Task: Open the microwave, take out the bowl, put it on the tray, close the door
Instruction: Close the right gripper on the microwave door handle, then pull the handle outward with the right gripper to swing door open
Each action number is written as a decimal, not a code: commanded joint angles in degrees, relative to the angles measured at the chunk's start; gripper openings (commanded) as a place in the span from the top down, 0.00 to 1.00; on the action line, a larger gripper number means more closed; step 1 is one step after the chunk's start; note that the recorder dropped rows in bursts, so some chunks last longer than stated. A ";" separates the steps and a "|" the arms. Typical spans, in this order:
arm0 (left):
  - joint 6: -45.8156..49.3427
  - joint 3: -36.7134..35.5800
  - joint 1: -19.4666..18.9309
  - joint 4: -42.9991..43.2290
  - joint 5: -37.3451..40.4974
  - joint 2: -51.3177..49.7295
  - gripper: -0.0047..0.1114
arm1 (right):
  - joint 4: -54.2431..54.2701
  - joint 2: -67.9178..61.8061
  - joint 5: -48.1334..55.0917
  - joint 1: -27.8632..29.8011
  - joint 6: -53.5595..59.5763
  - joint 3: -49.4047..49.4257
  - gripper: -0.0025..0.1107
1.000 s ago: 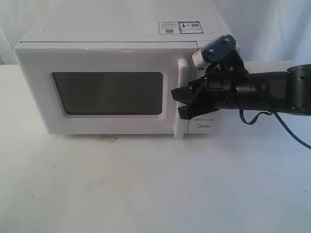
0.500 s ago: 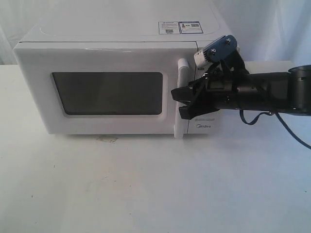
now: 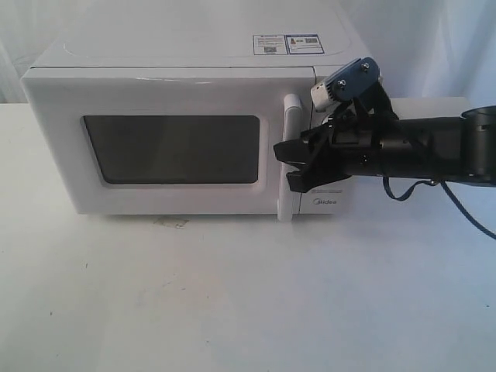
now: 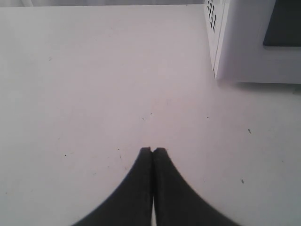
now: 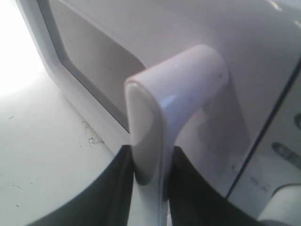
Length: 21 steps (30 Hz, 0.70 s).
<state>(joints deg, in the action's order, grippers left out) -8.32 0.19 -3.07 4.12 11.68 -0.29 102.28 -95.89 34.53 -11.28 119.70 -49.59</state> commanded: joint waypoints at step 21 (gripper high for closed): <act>-0.29 -0.19 -0.19 -0.14 -0.12 0.29 0.96 | -2.33 2.33 35.44 -6.76 1.48 6.79 0.98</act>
<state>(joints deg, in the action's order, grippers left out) -8.32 0.19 -3.07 4.12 11.68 -0.29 102.58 -93.32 31.54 -12.33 120.91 -47.46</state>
